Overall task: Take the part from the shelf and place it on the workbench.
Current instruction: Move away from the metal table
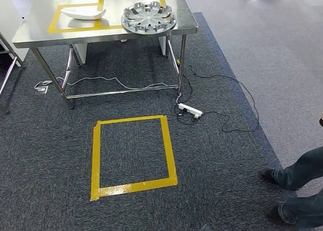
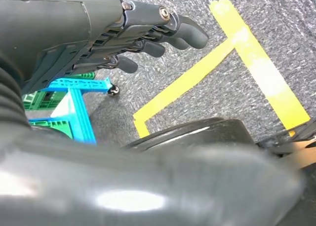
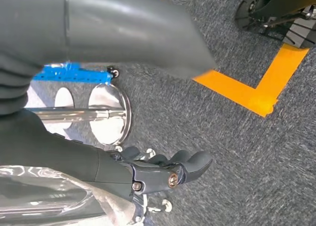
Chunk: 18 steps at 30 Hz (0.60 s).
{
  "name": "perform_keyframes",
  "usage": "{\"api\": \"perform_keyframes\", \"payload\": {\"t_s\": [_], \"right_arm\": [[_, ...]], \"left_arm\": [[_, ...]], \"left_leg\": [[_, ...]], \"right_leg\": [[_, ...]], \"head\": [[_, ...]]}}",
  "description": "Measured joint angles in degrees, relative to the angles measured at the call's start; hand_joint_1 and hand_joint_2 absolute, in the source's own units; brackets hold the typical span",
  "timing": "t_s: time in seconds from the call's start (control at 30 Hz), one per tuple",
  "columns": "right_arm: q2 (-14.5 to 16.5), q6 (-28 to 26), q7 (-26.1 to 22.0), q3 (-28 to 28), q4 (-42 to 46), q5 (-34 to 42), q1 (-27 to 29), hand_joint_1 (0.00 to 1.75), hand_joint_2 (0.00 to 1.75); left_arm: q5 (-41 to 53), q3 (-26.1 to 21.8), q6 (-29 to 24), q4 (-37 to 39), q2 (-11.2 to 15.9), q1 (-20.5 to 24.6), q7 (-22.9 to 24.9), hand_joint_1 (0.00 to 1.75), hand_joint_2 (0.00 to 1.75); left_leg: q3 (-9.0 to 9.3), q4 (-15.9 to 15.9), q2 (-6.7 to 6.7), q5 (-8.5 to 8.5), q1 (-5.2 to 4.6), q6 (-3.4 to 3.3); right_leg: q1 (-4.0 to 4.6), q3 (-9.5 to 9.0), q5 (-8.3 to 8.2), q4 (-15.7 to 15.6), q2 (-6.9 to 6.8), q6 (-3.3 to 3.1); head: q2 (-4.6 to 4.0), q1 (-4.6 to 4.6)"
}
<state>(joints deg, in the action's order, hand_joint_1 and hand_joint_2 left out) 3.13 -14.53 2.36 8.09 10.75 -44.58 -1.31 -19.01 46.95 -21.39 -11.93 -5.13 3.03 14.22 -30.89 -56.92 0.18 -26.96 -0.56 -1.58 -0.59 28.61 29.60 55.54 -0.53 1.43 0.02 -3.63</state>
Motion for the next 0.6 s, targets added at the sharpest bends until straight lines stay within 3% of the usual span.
{"api": "perform_keyframes", "payload": {"t_s": [0.1, 0.6], "right_arm": [[0.0, -0.1, -0.2, 0.0, 0.0, 0.2, 0.0, 0.00, 0.00], [0.0, 0.6, -1.9, 0.2, 0.0, 0.6, 0.0, 0.00, 0.00]], "left_arm": [[0.2, 0.0, -0.2, 0.0, 0.0, 0.0, -0.5, 0.00, 0.00], [-0.2, 0.0, -0.2, 0.0, 0.0, 0.0, -2.5, 0.00, 0.00]], "left_leg": [[-0.02, 0.0, 0.00, 0.02, 0.01, 0.02], [-0.06, 0.0, 0.00, 0.02, 0.00, 0.03]], "right_leg": [[0.00, 0.02, 0.00, 0.0, 0.00, 0.00], [0.00, 0.05, -0.01, 0.0, 0.00, -0.01]], "head": [[0.00, 0.00], [0.00, 0.00]]}}
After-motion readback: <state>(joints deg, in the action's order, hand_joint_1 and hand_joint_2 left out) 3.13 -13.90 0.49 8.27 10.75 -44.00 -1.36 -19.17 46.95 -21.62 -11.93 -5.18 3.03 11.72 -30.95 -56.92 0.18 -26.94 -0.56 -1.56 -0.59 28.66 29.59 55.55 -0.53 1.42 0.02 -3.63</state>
